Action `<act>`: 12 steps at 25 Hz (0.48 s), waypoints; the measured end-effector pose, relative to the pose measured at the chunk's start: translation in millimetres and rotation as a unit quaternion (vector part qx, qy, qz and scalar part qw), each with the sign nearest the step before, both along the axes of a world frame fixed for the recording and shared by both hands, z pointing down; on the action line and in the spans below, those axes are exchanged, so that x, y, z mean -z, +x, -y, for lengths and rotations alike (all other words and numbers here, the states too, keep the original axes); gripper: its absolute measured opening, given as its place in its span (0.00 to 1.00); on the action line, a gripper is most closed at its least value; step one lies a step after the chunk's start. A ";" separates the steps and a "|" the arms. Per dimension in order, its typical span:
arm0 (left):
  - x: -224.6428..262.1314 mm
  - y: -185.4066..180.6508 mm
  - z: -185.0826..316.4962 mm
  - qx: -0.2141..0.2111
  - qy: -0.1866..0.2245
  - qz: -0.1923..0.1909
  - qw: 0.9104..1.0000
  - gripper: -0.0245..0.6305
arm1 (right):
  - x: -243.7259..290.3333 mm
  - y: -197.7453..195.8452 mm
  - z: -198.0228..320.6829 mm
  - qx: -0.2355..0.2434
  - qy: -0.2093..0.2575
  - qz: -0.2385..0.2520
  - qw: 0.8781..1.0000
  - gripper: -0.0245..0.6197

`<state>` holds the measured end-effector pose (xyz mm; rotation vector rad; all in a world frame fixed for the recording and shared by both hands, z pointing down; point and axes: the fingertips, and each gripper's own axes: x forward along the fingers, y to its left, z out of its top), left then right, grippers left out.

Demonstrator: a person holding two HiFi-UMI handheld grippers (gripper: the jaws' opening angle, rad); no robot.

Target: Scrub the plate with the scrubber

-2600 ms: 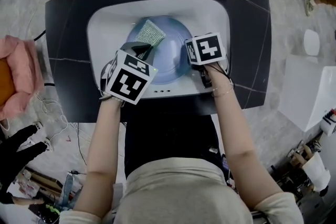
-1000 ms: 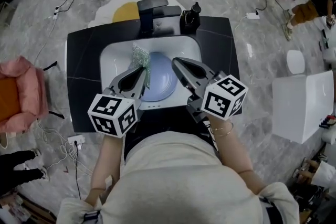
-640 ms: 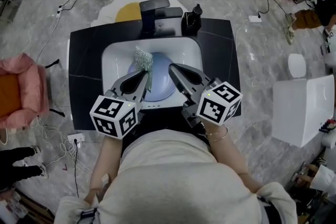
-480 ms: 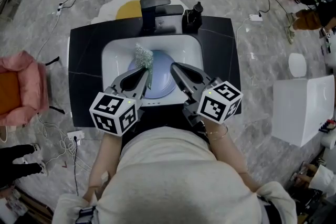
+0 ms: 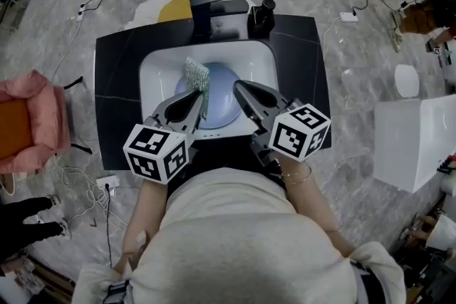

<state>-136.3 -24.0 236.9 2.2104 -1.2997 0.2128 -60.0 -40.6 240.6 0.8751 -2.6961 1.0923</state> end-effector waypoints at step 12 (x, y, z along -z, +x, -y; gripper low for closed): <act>-0.2 2.1 -0.5 -0.004 -0.002 -0.006 1.000 0.09 | 5.7 -4.1 -2.1 0.010 0.006 0.004 1.000 0.05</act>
